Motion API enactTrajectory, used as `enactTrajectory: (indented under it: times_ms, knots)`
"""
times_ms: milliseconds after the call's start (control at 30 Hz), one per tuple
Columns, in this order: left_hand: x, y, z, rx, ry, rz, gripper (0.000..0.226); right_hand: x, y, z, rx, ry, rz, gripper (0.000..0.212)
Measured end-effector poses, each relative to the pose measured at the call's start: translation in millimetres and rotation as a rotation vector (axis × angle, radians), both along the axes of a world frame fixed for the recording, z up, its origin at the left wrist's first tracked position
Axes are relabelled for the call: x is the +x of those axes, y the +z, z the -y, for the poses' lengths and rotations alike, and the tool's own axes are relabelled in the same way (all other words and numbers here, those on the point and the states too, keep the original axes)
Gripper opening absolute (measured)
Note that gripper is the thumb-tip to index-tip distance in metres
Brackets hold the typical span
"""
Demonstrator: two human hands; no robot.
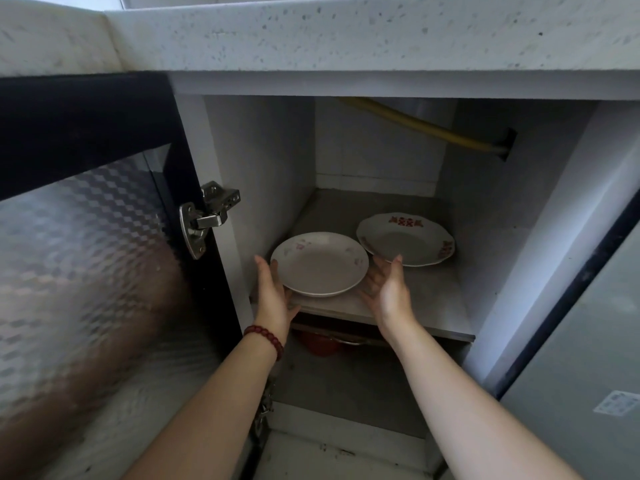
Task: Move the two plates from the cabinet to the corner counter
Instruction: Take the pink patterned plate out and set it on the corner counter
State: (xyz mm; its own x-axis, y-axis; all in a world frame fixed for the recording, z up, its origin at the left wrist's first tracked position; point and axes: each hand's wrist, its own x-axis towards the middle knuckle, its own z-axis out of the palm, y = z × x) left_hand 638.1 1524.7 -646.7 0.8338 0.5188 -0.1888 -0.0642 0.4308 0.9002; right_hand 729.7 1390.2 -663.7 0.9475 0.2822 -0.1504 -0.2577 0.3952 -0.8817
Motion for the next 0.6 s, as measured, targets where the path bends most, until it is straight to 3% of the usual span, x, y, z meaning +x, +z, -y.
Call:
enactTrajectory:
  times_ms: [333, 600]
  knots:
    - [-22, 0, 6, -0.041, -0.019, 0.023, 0.081, -8, -5, 14, -0.030, -0.027, 0.000, 0.044]
    - [-18, 8, 2, -0.076, 0.002, -0.047, 0.083, -7, 1, 22, -0.043, 0.040, -0.030, 0.063]
